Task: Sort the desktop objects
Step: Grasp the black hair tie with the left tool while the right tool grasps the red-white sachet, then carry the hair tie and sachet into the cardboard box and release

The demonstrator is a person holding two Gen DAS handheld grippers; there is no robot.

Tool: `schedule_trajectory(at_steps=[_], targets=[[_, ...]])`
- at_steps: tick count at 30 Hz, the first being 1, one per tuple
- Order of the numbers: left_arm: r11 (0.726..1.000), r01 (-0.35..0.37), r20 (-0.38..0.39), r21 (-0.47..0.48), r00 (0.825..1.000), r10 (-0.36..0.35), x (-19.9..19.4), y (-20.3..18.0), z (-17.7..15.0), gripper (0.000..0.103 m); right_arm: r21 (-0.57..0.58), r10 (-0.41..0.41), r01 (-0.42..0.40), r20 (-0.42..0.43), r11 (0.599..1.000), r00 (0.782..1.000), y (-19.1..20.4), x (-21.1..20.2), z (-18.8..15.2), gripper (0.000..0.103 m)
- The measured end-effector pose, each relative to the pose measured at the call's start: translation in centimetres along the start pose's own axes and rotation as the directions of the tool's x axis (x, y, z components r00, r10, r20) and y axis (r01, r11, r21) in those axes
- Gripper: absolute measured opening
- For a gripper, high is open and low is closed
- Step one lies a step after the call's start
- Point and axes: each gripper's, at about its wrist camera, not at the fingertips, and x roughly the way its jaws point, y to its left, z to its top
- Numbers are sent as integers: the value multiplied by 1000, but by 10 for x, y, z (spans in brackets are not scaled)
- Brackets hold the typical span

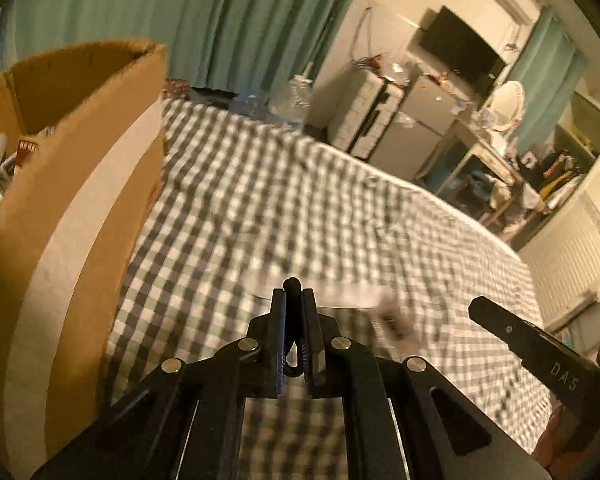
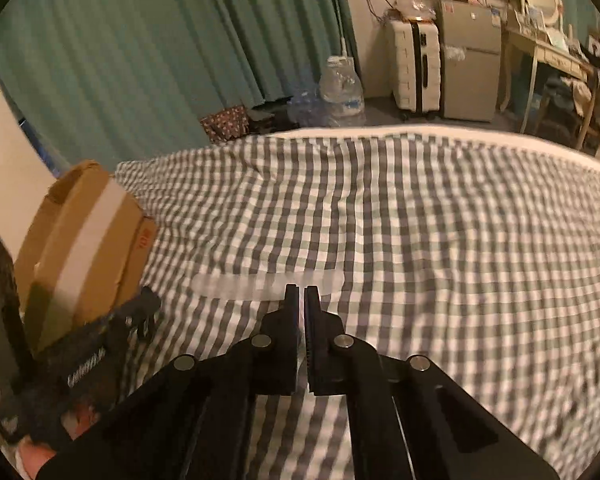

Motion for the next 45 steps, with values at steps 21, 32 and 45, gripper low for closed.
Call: schedule_trajectory(at_steps=[21,32,45], targets=[[989,-145,-83,35,986,148,27,22,-22,7,-92,-4,-11,-156,996,988,34,88,-46,69],[988,-142,-98,55,984,146,37,23,-21,7,-66,0,-10,-140,998,990,5,84,-48,5],[996,-78,238,49,969,65,-122,-9,54,7,-130,200,-191,53,973,978,67,-44,16,4]])
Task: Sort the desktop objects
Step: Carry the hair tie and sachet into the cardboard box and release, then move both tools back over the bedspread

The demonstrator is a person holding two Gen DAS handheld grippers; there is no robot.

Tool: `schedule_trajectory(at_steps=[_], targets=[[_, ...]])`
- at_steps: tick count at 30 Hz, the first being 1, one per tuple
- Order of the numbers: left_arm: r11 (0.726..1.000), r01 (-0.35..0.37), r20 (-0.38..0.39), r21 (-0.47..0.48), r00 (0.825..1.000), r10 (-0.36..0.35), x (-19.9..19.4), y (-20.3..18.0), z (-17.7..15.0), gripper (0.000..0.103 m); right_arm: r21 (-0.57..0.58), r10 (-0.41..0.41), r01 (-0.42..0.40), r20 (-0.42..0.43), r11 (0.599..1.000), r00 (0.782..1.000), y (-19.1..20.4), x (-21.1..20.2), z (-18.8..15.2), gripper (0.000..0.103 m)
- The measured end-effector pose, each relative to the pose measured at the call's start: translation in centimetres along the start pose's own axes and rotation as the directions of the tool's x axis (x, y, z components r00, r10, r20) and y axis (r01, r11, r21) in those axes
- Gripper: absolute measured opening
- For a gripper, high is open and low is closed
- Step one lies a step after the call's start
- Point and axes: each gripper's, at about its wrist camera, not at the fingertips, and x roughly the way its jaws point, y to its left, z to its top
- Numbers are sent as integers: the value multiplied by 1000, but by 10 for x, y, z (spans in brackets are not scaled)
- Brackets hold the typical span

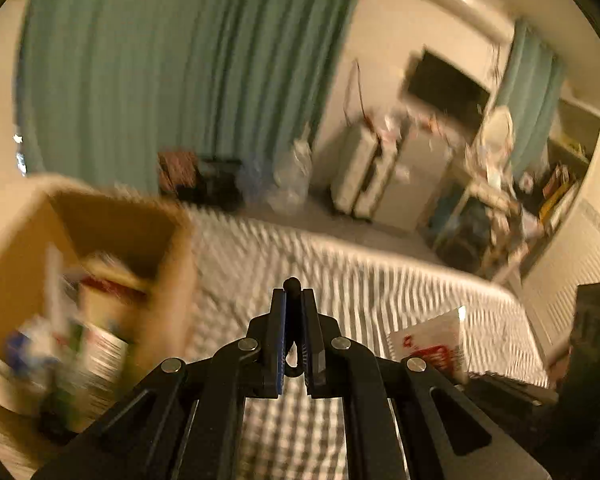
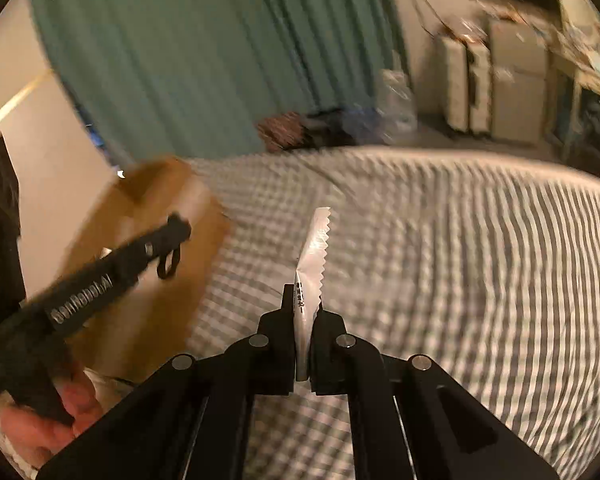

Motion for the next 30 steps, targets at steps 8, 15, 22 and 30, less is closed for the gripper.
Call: schedule_trajectory(at_steps=[8,15,22,30], targets=[[932,-338,47,-129,937,346,-55,98,15,7,-128,287,-289,-30,949,957,113,37,64,4],[868,-438,-57,-233,897,438,-43,161,-1,7,-211,346,-367,-127,906,929,176,75,56,7],[855,-480,-54,-197,876,480,-30,149,4,63,-280,306,-332,-133,901,943,193,85,65,65],[854,-488,-14,-184,870,494,-31,127,8,97,-211,258,-258,-31,943,966,164,61,69,81]])
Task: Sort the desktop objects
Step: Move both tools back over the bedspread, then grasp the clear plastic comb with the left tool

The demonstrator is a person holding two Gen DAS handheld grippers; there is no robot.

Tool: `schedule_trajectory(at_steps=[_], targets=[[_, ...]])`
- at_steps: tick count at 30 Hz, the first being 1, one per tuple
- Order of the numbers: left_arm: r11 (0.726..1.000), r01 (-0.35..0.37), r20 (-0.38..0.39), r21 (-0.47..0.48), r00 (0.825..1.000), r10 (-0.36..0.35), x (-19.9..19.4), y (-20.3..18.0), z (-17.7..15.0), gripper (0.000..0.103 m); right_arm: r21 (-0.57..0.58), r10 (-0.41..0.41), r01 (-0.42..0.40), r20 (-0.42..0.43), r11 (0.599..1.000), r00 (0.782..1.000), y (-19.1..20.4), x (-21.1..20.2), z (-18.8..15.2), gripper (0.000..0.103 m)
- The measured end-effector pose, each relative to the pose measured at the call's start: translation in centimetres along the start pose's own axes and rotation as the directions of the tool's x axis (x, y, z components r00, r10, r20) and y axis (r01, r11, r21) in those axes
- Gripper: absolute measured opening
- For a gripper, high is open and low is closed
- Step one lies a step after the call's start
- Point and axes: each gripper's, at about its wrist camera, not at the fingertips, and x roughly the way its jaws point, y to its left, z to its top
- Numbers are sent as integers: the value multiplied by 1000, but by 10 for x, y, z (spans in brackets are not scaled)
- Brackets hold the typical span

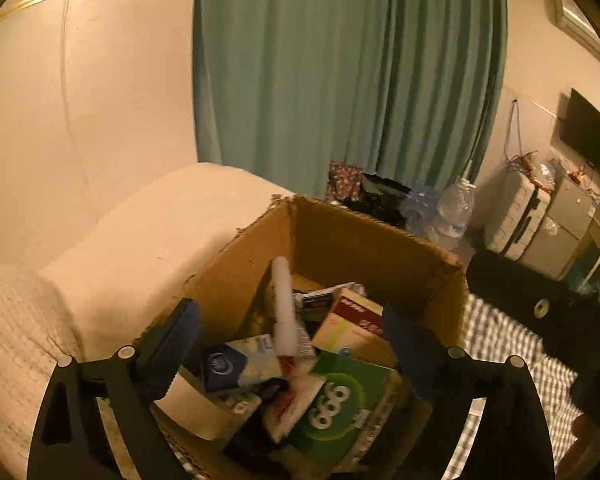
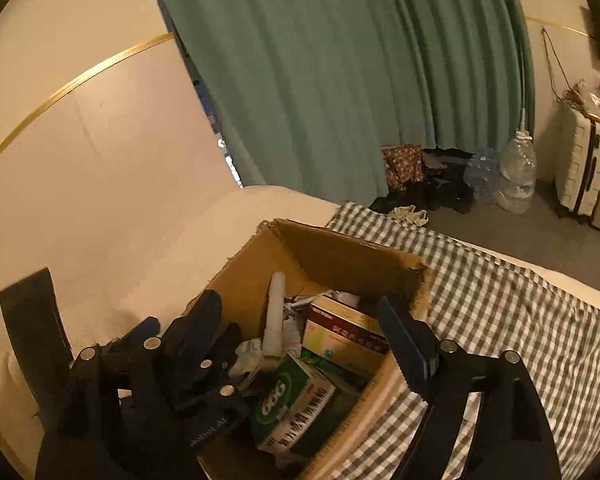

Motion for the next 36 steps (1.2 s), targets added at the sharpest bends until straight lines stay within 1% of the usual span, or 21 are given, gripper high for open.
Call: schedule_trajectory(at_steps=[3,6,7,8,10,11,14,16,18,19,21,23,25,26,27,28,29,31,32,34,36], targets=[[998,51,12,41,999,-51,-9,-18,1,99,26,-55,54,12,998,998,-21,-15,-5,81],[977,107,17,183,994,-112,-21,-61,-8,102,92,-132,126,55,988,990,-56,-43,-21,81],[956,133,27,260,989,-145,-27,-84,-16,102,129,-165,156,60,979,985,-70,-50,-30,81],[942,145,29,301,986,-161,-30,-96,-21,103,175,-204,191,59,966,977,-86,-61,-40,81],[898,178,30,402,978,-207,-36,-132,-38,103,269,-226,196,86,943,970,-121,-92,-59,81],[886,191,23,422,975,-221,-37,-142,-44,103,303,-254,215,98,929,962,-135,-106,-68,81],[846,257,-37,467,962,-272,-32,-180,-68,103,392,-446,381,88,837,890,-179,-138,-99,81],[819,302,-87,488,950,-299,-23,-202,-86,103,444,-528,461,34,769,848,-210,-142,-114,81],[793,340,-144,505,939,-311,-8,-220,-102,103,496,-551,474,11,727,834,-232,-145,-126,81],[776,360,-179,519,933,-314,3,-230,-111,103,524,-553,466,11,713,833,-244,-146,-133,81],[721,422,-252,550,907,-338,20,-248,-125,103,567,-543,451,-7,689,840,-263,-144,-143,81],[648,481,-311,591,877,-367,39,-264,-138,103,617,-525,421,-15,665,851,-282,-145,-153,81],[567,527,-376,633,849,-371,59,-277,-152,103,660,-515,395,-14,639,857,-297,-148,-162,81],[535,541,-402,648,841,-363,69,-283,-157,103,677,-509,384,-16,628,860,-302,-150,-167,81],[524,538,-410,660,843,-348,78,-288,-161,103,695,-502,372,-18,616,864,-307,-150,-171,81],[518,561,-449,646,828,-336,93,-294,-162,103,716,-492,356,-20,601,871,-314,-150,-174,81],[522,581,-480,624,813,-330,102,-296,-163,103,725,-488,349,-21,593,873,-318,-154,-179,81],[543,617,-537,569,779,-323,123,-300,-161,103,742,-479,340,-28,577,877,-327,-156,-187,81],[535,622,-530,571,778,-338,123,-302,-159,102,746,-475,340,-37,572,879,-330,-155,-188,81],[513,637,-551,576,766,-331,122,-303,-158,94,756,-465,333,-43,563,884,-334,-153,-192,81],[480,657,-569,582,750,-337,114,-302,-155,58,764,-454,326,-48,557,890,-336,-152,-196,81]])
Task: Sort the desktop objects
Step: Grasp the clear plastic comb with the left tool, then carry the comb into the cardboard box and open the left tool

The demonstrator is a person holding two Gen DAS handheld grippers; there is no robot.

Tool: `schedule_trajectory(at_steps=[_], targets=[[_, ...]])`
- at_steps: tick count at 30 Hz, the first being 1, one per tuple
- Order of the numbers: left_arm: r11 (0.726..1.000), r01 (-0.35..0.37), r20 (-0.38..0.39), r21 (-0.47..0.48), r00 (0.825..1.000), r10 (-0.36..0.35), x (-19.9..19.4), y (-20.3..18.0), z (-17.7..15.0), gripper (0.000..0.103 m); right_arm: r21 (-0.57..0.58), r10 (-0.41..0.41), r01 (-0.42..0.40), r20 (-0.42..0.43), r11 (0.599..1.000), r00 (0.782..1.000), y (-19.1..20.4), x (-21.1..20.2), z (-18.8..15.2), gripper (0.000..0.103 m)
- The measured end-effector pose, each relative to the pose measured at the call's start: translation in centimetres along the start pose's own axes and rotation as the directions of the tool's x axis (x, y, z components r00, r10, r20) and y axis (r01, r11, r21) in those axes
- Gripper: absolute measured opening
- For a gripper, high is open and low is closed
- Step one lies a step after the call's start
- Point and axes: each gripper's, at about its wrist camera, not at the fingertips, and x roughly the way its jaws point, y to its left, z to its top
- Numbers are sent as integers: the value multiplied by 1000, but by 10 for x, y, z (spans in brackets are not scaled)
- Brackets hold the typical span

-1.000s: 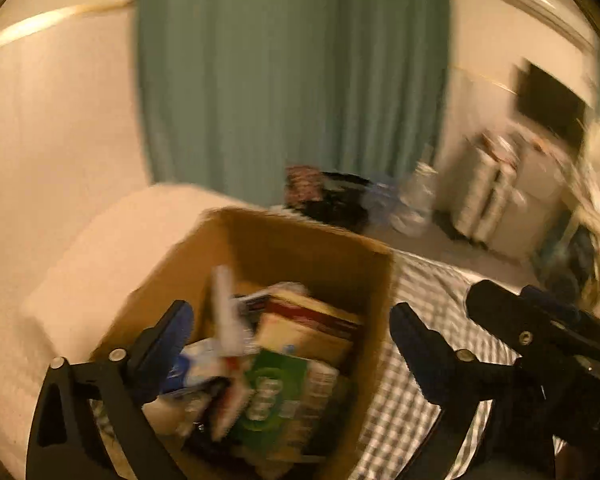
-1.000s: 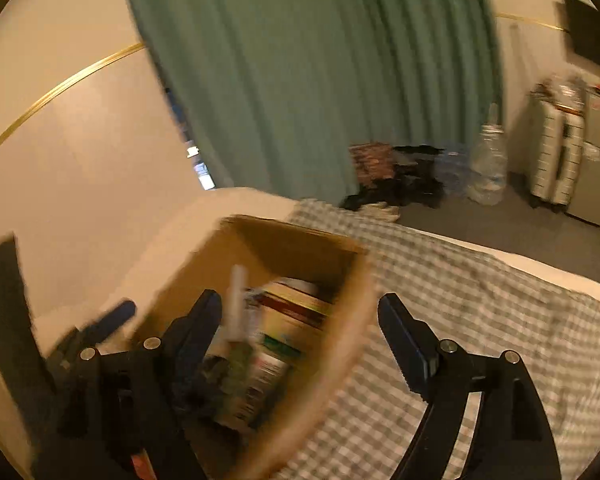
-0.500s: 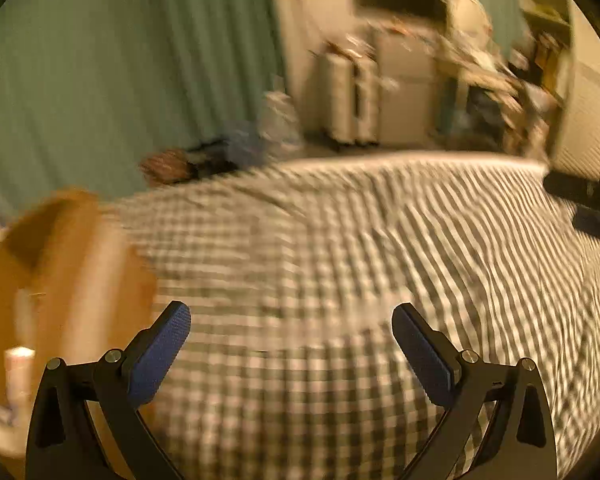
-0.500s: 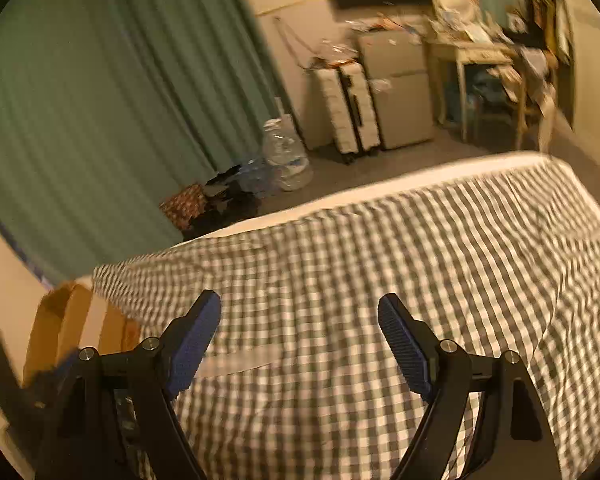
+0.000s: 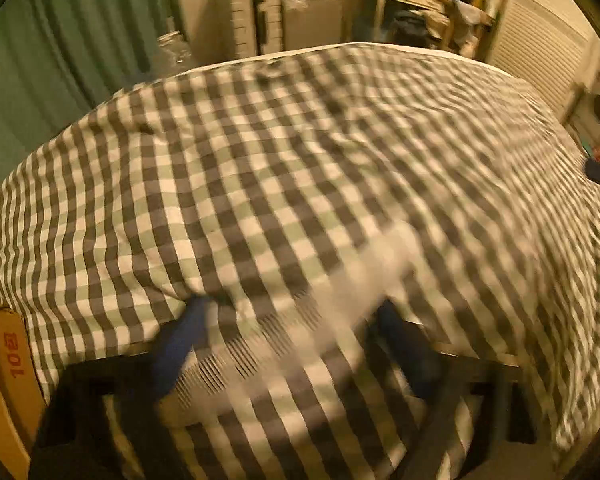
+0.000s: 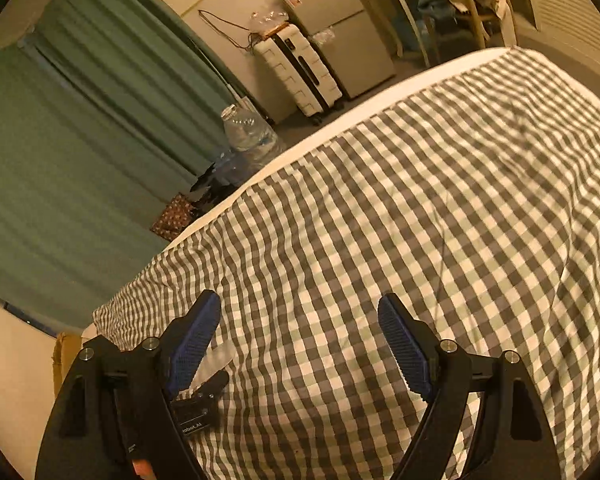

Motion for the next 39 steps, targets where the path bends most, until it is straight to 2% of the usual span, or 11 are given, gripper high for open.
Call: schedule_trajectory(at_steps=[3,10,17,24,28,29,31,33,36,37,39], targets=[[1000,22,-30,-8,999,-23,-14,-3,2,26,8,3,-3,-8,1000,1000,-1,-1,-2,81],[989,11,-65,-146,998,-21,-42,-18,-34,26,-4,15,-15,-13,1000,1000,8,-14,-10,81],[942,-11,77,-335,996,39,-128,-28,-76,26,-74,22,-25,-32,997,999,33,-35,-25,81],[866,-58,286,-497,931,226,-268,27,-80,26,-264,75,-92,-73,960,995,104,-57,-56,81],[813,-172,238,-557,904,354,-298,100,-93,26,-348,74,-108,-109,931,991,131,-64,-86,81],[813,-184,214,-553,911,352,-295,112,-99,27,-357,75,-112,-117,927,990,136,-66,-91,81],[809,-245,153,-534,913,378,-285,129,-109,34,-382,80,-124,-129,916,988,148,-70,-102,81],[812,-312,107,-493,904,413,-280,128,-125,80,-423,83,-130,-127,897,988,164,-67,-106,82],[798,-437,97,-415,851,517,-280,97,-130,101,-513,31,-64,-72,856,997,193,-80,-117,96],[787,-468,111,-403,828,549,-286,84,-131,103,-533,24,-49,-54,845,998,202,-85,-117,99],[775,-471,137,-420,812,567,-301,60,-130,103,-550,40,-53,-36,834,999,217,-97,-115,100]])
